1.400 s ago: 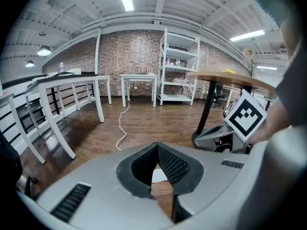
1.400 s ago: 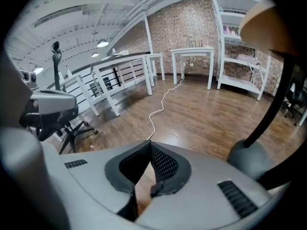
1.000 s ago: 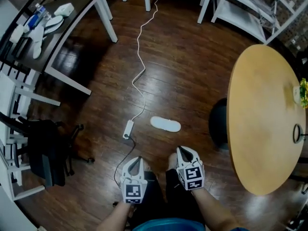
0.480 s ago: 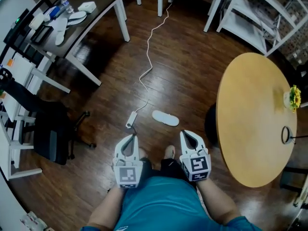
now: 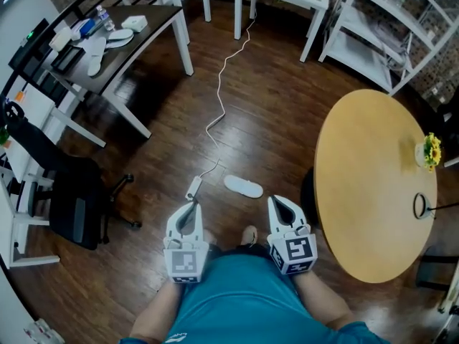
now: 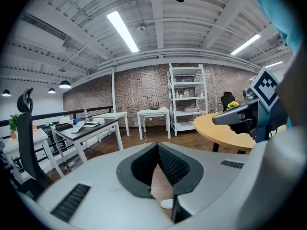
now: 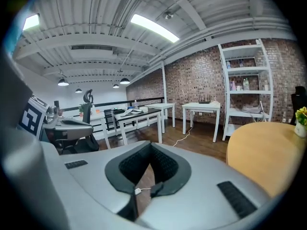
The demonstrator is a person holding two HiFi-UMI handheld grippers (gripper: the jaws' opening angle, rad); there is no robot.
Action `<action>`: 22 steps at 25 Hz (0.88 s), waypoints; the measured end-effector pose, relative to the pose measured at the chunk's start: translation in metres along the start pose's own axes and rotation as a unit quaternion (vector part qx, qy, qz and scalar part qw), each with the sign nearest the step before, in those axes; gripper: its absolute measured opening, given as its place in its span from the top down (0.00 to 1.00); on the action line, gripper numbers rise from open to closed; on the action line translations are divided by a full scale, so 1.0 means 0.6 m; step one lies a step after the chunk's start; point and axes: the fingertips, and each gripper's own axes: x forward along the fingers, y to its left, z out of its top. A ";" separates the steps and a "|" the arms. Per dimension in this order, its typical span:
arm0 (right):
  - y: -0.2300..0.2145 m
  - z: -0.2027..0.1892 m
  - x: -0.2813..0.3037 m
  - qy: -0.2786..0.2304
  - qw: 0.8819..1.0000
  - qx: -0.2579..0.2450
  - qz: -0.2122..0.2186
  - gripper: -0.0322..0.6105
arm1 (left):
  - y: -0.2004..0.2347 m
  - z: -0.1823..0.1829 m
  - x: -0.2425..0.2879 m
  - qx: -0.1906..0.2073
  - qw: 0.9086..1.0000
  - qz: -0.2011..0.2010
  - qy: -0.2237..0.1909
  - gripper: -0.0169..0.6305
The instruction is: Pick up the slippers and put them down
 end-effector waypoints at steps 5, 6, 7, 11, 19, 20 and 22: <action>-0.008 0.038 0.004 -0.025 1.000 -0.013 0.002 0.93 | 0.001 0.020 0.001 -0.020 1.000 0.007 -0.010 0.97; -0.007 0.041 0.006 -0.027 1.000 -0.013 0.002 0.93 | 0.001 0.019 0.003 -0.016 1.000 0.006 -0.009 0.97; -0.007 0.042 0.008 -0.027 1.000 -0.012 0.002 0.93 | 0.001 0.018 0.006 -0.010 1.000 0.003 -0.009 0.97; -0.004 0.042 0.014 -0.033 0.999 -0.011 0.006 0.93 | -0.001 0.019 0.013 -0.010 1.000 -0.001 -0.009 0.97; -0.008 0.040 0.017 -0.028 1.000 -0.014 0.002 0.93 | 0.000 0.019 0.019 -0.011 1.000 -0.006 -0.006 0.97; -0.007 0.039 0.018 -0.028 1.000 -0.014 0.003 0.93 | 0.000 0.019 0.019 -0.013 1.000 -0.006 -0.007 0.97; -0.004 0.039 0.019 -0.029 0.999 -0.014 0.004 0.93 | 0.003 0.021 0.019 -0.014 1.000 -0.005 -0.010 0.97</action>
